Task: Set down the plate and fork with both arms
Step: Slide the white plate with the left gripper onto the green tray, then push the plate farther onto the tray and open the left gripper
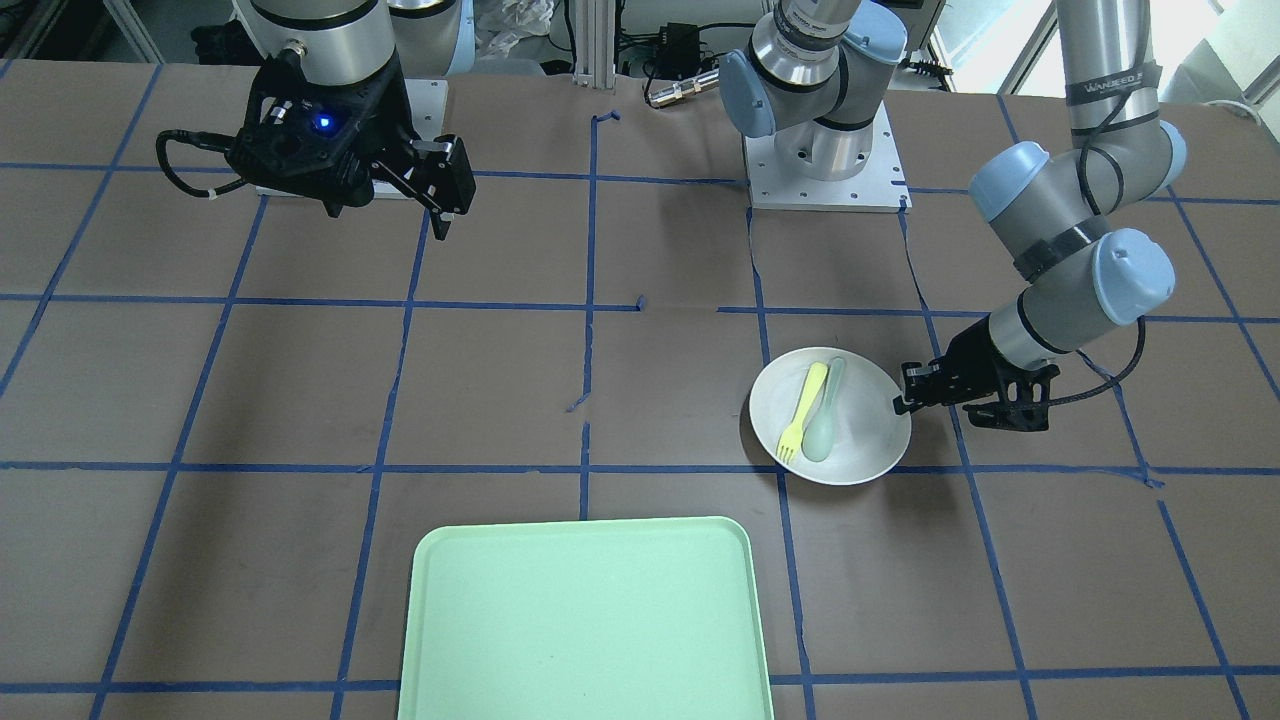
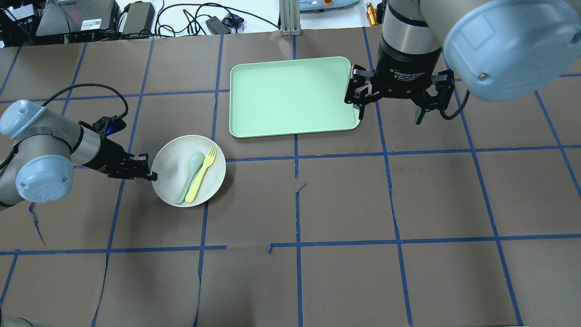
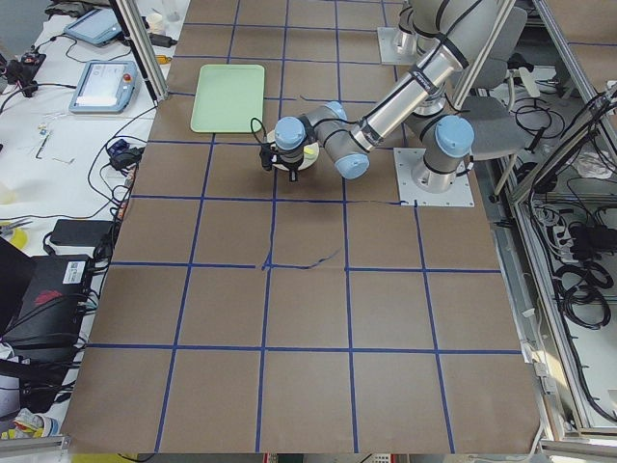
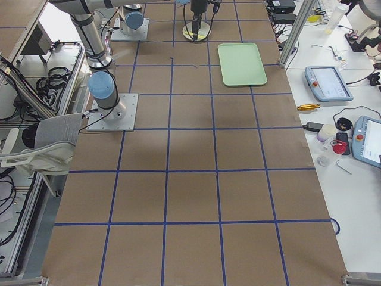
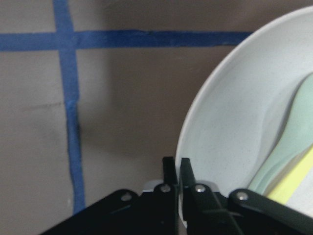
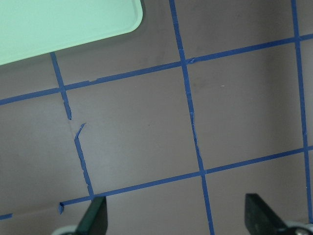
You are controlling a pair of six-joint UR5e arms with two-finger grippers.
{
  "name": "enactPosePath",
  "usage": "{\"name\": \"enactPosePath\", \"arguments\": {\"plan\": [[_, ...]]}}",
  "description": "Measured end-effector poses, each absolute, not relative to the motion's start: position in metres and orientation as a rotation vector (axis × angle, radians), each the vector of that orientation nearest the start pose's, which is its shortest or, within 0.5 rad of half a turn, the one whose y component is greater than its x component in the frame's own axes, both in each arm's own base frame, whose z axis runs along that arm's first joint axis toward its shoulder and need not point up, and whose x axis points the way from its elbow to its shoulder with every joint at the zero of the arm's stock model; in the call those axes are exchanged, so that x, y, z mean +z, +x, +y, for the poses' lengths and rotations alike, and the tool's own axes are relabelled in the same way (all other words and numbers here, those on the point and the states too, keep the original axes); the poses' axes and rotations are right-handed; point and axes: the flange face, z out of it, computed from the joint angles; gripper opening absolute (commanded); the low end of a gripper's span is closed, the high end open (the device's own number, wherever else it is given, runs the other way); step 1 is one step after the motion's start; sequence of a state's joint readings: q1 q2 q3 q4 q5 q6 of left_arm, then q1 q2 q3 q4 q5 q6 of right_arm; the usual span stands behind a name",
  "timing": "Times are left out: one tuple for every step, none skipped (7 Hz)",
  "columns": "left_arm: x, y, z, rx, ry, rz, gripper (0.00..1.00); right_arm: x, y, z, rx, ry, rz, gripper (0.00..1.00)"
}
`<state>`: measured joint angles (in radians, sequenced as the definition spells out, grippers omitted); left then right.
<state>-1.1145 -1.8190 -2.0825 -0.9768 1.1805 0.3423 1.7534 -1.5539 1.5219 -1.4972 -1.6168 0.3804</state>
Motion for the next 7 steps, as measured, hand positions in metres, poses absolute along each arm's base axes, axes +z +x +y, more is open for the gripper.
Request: {"name": "enactPosePath", "arguments": {"plan": [[0.203,0.034,-0.510,-0.007,-0.391,3.591,0.00,0.496,0.216,-0.463,0.045,0.314,3.182,1.00],[0.212,0.003,-0.526,0.012,-0.468,3.592,0.00,0.495,0.217,-0.463,0.048,0.314,3.182,1.00],[0.224,-0.034,-0.548,0.032,-0.533,3.578,0.00,0.493,0.216,-0.462,0.055,0.314,3.184,1.00],[0.234,-0.070,-0.576,0.045,-0.584,3.563,0.00,0.490,0.216,-0.461,0.063,0.315,3.186,1.00],[0.238,-0.105,-0.604,0.055,-0.616,3.551,0.00,0.489,0.216,-0.461,0.067,0.316,3.187,1.00],[0.237,-0.137,-0.629,0.060,-0.627,3.531,0.00,0.488,0.216,-0.461,0.068,0.316,3.187,1.00],[0.232,-0.163,-0.652,0.054,-0.619,3.511,0.00,0.488,0.216,-0.461,0.069,0.316,3.187,1.00]]}}
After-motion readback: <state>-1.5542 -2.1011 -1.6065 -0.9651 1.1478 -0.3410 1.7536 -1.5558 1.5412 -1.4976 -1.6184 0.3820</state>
